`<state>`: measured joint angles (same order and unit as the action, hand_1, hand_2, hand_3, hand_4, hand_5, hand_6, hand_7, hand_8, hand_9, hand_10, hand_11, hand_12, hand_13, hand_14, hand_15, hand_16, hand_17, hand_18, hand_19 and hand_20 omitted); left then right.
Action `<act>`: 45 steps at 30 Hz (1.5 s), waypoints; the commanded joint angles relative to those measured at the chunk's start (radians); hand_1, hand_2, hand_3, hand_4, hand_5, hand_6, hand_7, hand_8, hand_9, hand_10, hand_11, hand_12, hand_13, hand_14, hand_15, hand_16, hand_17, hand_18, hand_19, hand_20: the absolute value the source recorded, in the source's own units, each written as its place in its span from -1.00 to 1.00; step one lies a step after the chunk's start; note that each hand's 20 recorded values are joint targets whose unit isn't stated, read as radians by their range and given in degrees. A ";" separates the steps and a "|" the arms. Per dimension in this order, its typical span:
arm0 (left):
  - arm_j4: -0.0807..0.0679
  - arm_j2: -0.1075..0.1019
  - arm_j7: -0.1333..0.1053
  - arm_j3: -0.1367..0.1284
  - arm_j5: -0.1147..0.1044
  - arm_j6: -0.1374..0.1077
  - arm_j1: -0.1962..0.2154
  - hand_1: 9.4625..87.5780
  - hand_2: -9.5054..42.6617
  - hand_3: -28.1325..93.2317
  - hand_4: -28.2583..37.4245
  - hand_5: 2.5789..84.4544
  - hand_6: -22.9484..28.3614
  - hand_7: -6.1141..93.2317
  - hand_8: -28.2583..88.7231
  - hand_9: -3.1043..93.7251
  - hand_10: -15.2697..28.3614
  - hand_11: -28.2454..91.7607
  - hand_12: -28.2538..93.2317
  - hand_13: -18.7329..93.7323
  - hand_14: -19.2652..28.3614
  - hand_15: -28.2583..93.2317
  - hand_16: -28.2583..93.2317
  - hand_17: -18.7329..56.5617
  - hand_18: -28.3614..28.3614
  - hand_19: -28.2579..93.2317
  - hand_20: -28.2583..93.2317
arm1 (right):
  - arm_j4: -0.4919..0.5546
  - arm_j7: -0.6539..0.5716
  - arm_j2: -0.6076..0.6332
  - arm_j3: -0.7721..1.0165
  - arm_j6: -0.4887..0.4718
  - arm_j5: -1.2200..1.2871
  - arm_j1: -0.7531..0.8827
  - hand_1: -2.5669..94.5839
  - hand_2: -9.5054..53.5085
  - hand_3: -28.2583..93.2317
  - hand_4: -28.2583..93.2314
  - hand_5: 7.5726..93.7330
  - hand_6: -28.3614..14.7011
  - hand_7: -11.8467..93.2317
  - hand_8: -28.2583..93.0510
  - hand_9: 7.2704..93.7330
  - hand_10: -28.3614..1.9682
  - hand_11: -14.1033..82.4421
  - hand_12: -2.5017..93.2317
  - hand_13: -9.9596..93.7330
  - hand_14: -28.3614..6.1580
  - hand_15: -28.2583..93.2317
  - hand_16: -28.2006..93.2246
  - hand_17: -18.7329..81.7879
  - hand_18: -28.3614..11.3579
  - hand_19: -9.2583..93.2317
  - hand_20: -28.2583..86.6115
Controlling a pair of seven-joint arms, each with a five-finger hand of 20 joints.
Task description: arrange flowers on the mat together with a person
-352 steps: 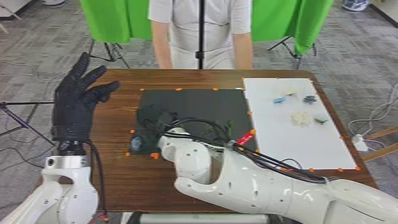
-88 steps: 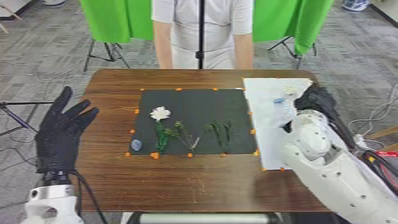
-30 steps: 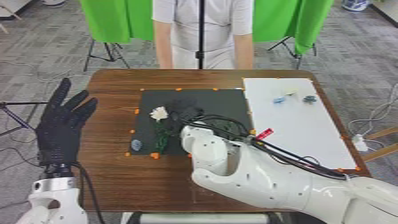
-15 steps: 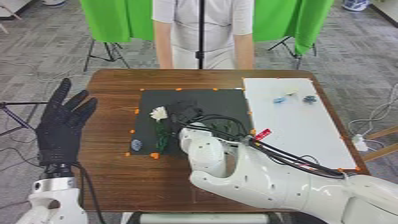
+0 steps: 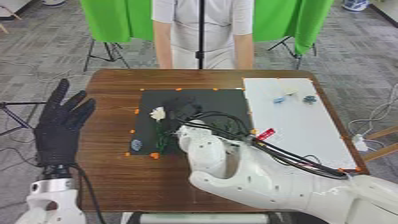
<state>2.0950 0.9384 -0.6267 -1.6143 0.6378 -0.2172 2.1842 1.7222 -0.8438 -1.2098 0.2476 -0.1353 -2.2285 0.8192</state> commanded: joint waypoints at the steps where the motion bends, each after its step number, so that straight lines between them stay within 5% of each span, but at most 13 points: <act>1: 0.017 0.031 0.032 -0.039 0.032 -0.006 0.055 -0.66 -0.37 0.65 -0.82 -0.36 0.06 -0.66 -0.64 -0.29 0.49 -0.21 -0.31 -0.26 0.80 0.19 -0.66 -0.67 0.88 0.44 -0.49 | 0.199 0.108 0.080 0.319 0.098 0.342 0.150 -0.30 -0.71 0.50 -0.94 0.28 0.13 -0.49 -0.73 0.52 -0.19 -0.08 -0.56 0.52 -0.07 0.45 -0.29 -0.09 -0.72 0.65 -0.26; 7: 0.033 0.038 0.043 -0.063 0.038 -0.011 0.098 -0.67 -0.36 0.65 -0.89 -0.32 0.08 -0.68 -0.64 -0.26 0.48 -0.17 -0.33 -0.21 0.76 0.19 -0.66 -0.65 0.88 0.44 -0.49 | 0.298 0.243 0.138 0.648 0.213 0.811 0.375 -0.45 -0.38 0.53 -0.91 0.27 0.11 -0.47 -0.74 0.43 -0.34 -0.20 -0.61 0.40 -0.29 0.38 -0.33 -0.22 -0.63 0.52 -0.30; 12: 0.032 0.055 0.067 -0.073 0.054 0.012 0.093 -0.68 -0.35 0.66 -0.94 -0.33 0.05 -0.69 -0.65 -0.25 0.46 -0.18 -0.35 -0.19 0.75 0.17 -0.65 -0.65 0.88 0.44 -0.49 | 0.325 0.370 0.131 0.886 0.185 1.127 0.540 -0.55 -0.26 0.58 -0.90 0.10 0.10 -0.53 -0.74 0.26 -0.46 -0.31 -0.65 0.24 -0.53 0.32 -0.38 -0.32 -0.62 0.41 -0.31; 15: 0.024 0.077 0.104 -0.092 0.068 0.059 0.083 -0.69 -0.35 0.66 -0.95 -0.35 0.02 -0.69 -0.66 -0.25 0.45 -0.19 -0.35 -0.19 0.75 0.17 -0.64 -0.65 0.89 0.44 -0.49 | 0.345 0.413 0.123 1.005 0.196 1.287 0.645 -0.62 -0.21 0.60 -0.91 -0.08 0.12 -0.58 -0.72 0.10 -0.52 -0.38 -0.66 0.08 -0.66 0.25 -0.41 -0.41 -0.60 0.31 -0.31; 18: 0.016 0.096 0.108 -0.106 0.033 0.112 0.083 -0.70 -0.34 0.65 -0.97 -0.37 0.01 -0.70 -0.66 -0.24 0.44 -0.21 -0.36 -0.16 0.77 0.16 -0.64 -0.62 0.92 0.47 -0.47 | 0.354 0.483 0.110 1.098 0.195 1.392 0.753 -0.66 -0.19 0.61 -0.91 -0.18 0.14 -0.60 -0.71 -0.01 -0.54 -0.43 -0.67 -0.02 -0.72 0.17 -0.42 -0.46 -0.60 0.24 -0.31; 22: 0.014 0.156 0.168 -0.141 0.079 0.146 0.084 -0.70 -0.33 0.65 -0.98 -0.38 0.01 -0.70 -0.66 -0.23 0.44 -0.21 -0.36 -0.12 0.79 0.17 -0.63 -0.58 0.96 0.50 -0.46 | 0.368 0.534 0.094 1.166 0.225 1.431 0.860 -0.68 -0.17 0.61 -0.93 -0.22 0.17 -0.61 -0.70 -0.05 -0.52 -0.46 -0.67 -0.09 -0.73 0.12 -0.41 -0.52 -0.60 0.18 -0.30; 24: 0.010 0.195 0.218 -0.165 0.089 0.195 0.077 -0.70 -0.33 0.65 -0.99 -0.38 0.01 -0.70 -0.66 -0.23 0.44 -0.22 -0.36 -0.10 0.80 0.16 -0.63 -0.57 0.98 0.52 -0.47 | 0.368 0.567 0.085 1.190 0.220 1.442 0.903 -0.68 -0.17 0.61 -0.93 -0.23 0.17 -0.61 -0.70 -0.05 -0.52 -0.46 -0.67 -0.09 -0.72 0.12 -0.40 -0.53 -0.61 0.18 -0.29; 26: 0.004 0.223 0.239 -0.183 0.107 0.221 0.078 -0.71 -0.32 0.64 -0.99 -0.39 0.01 -0.71 -0.65 -0.22 0.45 -0.22 -0.36 -0.08 0.83 0.15 -0.63 -0.52 1.00 0.57 -0.56 | 0.366 0.595 0.071 1.195 0.239 1.450 0.928 -0.68 -0.17 0.61 -0.93 -0.23 0.18 -0.60 -0.70 -0.05 -0.51 -0.46 -0.66 -0.08 -0.70 0.13 -0.39 -0.53 -0.61 0.17 -0.28; 29: -0.014 0.234 0.234 -0.162 0.110 0.206 0.055 -0.71 -0.32 0.65 -0.99 -0.39 0.01 -0.70 -0.66 -0.21 0.47 -0.22 -0.36 -0.07 0.84 0.15 -0.64 -0.51 1.00 0.58 -0.62 | 0.355 0.652 0.051 1.208 0.240 1.423 0.963 -0.69 -0.17 0.61 -0.94 -0.23 0.18 -0.60 -0.70 -0.05 -0.53 -0.45 -0.66 -0.07 -0.69 0.14 -0.38 -0.53 -0.62 0.16 -0.27; 34: -0.028 0.263 0.259 -0.150 0.124 0.226 0.041 -0.71 -0.32 0.65 -0.99 -0.39 0.01 -0.70 -0.66 -0.22 0.46 -0.23 -0.36 -0.12 0.82 0.13 -0.63 -0.58 0.99 0.52 -0.65 | 0.353 0.647 0.028 1.234 0.247 1.401 0.998 -0.69 -0.18 0.61 -0.94 -0.22 0.21 -0.58 -0.71 -0.05 -0.51 -0.44 -0.65 -0.06 -0.65 0.14 -0.37 -0.54 -0.63 0.14 -0.26; 41: -0.029 0.254 0.233 -0.133 0.137 0.198 0.044 -0.71 -0.32 0.65 -1.00 -0.39 0.01 -0.70 -0.66 -0.22 0.46 -0.23 -0.36 -0.11 0.83 0.14 -0.62 -0.55 1.00 0.56 -0.64 | 0.364 0.651 0.026 1.242 0.257 1.358 1.023 -0.69 -0.20 0.60 -0.95 -0.22 0.22 -0.58 -0.71 -0.04 -0.50 -0.44 -0.65 -0.06 -0.64 0.14 -0.36 -0.53 -0.65 0.14 -0.24; 45: -0.033 0.237 0.206 -0.105 0.118 0.165 0.045 -0.71 -0.32 0.65 -1.00 -0.39 0.00 -0.69 -0.66 -0.22 0.46 -0.23 -0.36 -0.12 0.82 0.13 -0.63 -0.58 0.99 0.53 -0.66 | 0.369 0.666 0.040 1.238 0.261 1.328 1.029 -0.70 -0.20 0.60 -0.95 -0.22 0.23 -0.58 -0.71 -0.05 -0.49 -0.45 -0.65 -0.07 -0.65 0.13 -0.37 -0.53 -0.67 0.12 -0.23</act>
<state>2.0719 1.1889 -0.3873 -1.7537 0.7636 -0.0115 2.2203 2.0785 -0.2004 -1.1814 1.4867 0.1116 -0.8491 1.8287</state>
